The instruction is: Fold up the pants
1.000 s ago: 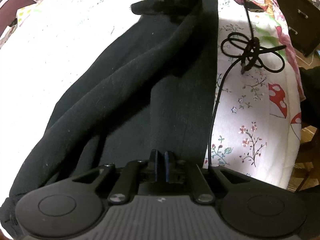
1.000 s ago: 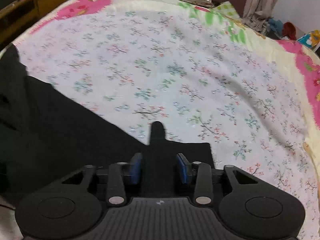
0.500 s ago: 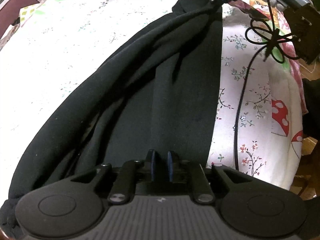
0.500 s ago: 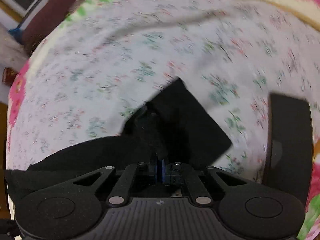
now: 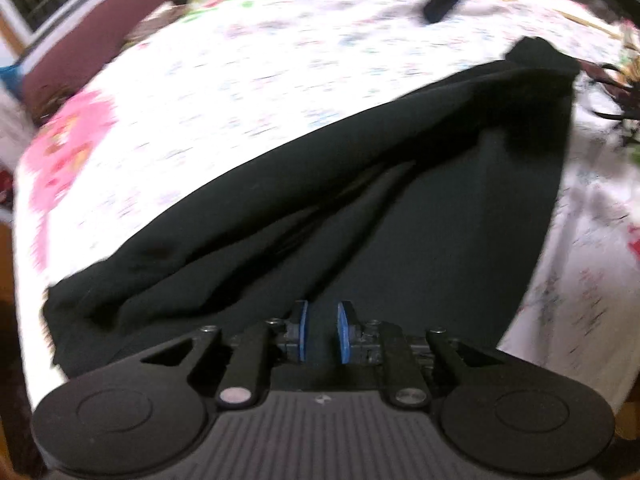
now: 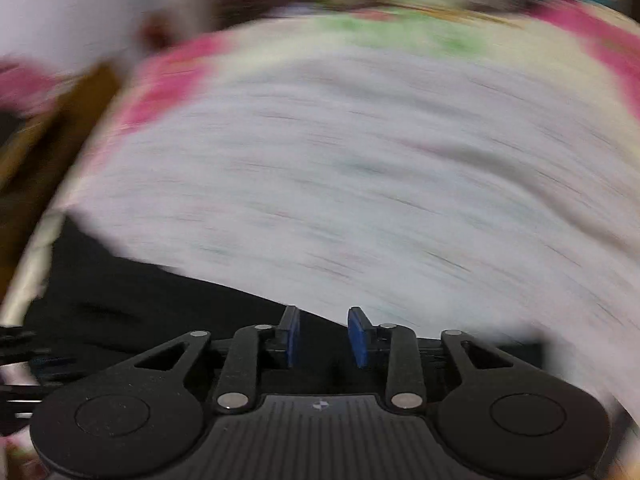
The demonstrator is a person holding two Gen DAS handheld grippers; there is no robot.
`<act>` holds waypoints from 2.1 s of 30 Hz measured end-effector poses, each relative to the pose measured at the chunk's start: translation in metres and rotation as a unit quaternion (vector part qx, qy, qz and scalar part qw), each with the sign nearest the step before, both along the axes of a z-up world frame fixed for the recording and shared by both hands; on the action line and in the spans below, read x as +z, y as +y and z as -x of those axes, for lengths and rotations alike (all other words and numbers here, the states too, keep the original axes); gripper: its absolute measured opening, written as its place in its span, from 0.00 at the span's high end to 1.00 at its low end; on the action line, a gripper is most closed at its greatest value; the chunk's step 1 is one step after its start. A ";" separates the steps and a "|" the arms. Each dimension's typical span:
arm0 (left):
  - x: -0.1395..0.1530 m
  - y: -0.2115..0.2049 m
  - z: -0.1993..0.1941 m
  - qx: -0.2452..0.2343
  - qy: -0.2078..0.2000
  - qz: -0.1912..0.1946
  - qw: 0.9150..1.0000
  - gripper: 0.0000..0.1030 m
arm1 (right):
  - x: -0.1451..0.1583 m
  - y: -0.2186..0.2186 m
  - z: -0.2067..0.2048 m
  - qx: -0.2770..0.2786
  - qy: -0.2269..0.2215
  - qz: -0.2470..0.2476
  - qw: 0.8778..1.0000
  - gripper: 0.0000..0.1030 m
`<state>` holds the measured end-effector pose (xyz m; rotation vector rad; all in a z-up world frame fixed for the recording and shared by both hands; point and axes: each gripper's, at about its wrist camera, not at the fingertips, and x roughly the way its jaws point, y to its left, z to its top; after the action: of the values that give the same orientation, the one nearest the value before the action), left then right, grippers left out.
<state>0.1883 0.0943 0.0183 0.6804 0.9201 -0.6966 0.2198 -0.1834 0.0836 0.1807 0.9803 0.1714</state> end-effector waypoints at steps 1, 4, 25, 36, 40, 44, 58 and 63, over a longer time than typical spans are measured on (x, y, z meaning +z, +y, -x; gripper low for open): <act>0.000 0.014 -0.002 0.008 -0.008 0.001 1.000 0.71 | -0.003 0.025 -0.019 0.037 -0.004 -0.011 0.999 0.79; -0.006 0.054 -0.011 0.030 -0.030 0.004 0.999 0.69 | -0.013 0.117 -0.077 0.153 -0.020 -0.019 0.988 0.73; -0.014 0.174 -0.138 0.076 -0.067 0.062 0.993 0.66 | -0.084 0.316 -0.225 0.351 0.059 0.027 0.934 0.60; -0.017 0.200 -0.157 0.066 -0.040 0.031 0.997 0.59 | -0.103 0.349 -0.246 0.362 0.088 -0.034 0.927 0.42; -0.022 0.200 -0.142 0.078 -0.032 0.033 0.996 0.59 | -0.106 0.371 -0.256 0.370 0.084 0.006 0.925 0.88; -0.021 0.208 -0.137 0.091 -0.030 0.039 0.995 0.59 | -0.092 0.373 -0.242 0.385 0.069 0.025 0.920 1.00; 0.041 0.213 -0.052 0.023 -0.044 -0.008 0.999 0.56 | -0.056 0.403 -0.109 0.531 0.075 -0.001 0.844 1.00; 0.016 0.205 -0.039 0.019 -0.016 -0.008 1.000 0.51 | -0.079 0.408 -0.075 0.550 0.103 0.001 0.829 1.00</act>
<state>0.2269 0.2993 0.0341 0.6856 0.9085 -0.6439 0.2951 0.2243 0.0046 -0.4092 1.2071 1.2342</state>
